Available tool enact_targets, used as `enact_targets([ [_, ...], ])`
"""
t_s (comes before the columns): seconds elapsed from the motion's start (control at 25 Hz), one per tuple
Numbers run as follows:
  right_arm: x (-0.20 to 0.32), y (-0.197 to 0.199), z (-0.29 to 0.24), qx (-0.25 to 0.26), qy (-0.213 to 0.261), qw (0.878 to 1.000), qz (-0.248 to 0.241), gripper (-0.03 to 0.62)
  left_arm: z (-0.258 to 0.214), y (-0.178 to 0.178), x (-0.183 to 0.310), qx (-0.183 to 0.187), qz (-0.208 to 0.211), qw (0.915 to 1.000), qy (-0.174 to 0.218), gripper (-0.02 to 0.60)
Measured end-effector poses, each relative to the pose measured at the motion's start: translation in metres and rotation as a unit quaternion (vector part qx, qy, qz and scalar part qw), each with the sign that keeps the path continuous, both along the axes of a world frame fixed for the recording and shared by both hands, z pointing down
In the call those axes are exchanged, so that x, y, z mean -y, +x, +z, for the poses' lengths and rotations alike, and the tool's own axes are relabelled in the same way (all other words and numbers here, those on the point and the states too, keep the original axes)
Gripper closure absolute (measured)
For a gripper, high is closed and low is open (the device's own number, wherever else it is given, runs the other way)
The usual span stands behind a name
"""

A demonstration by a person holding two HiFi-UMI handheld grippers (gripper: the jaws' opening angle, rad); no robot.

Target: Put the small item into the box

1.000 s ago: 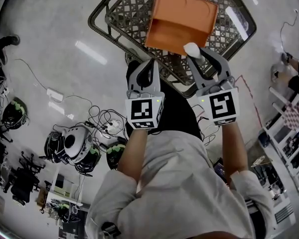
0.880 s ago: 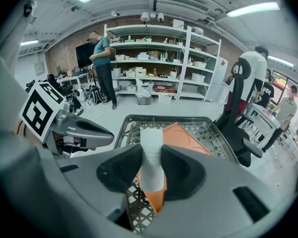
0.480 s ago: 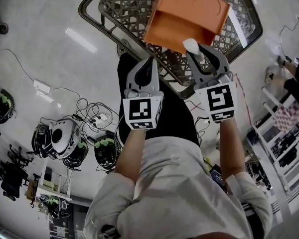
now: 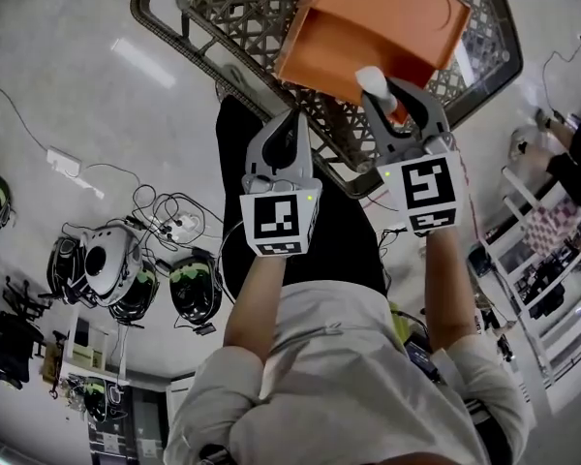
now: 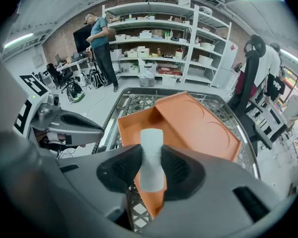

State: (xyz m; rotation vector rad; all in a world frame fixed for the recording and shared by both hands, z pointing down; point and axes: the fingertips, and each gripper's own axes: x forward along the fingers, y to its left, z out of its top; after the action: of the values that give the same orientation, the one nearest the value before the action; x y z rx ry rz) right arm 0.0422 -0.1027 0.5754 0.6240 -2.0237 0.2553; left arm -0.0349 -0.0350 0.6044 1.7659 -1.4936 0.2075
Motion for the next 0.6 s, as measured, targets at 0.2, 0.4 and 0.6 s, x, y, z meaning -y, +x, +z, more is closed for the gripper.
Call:
enact_targets([
  [0.2,0.001,0.001,0.019,-0.01,-0.011,1.0,0.004,0.474,0.012,0.005,-0.002,-0.008,-0.002,0.9999,-0.01,0.574],
  [0.4,0.002,-0.003,0.027,-0.016,-0.022,1.0,0.004,0.474,0.013,0.008,-0.004,-0.013,0.0,0.9998,-0.016,0.574],
  [0.6,0.004,-0.003,0.037,-0.035,-0.024,0.999,-0.005,0.474,0.017,0.009,-0.004,-0.014,-0.001,0.9997,-0.019,0.574],
])
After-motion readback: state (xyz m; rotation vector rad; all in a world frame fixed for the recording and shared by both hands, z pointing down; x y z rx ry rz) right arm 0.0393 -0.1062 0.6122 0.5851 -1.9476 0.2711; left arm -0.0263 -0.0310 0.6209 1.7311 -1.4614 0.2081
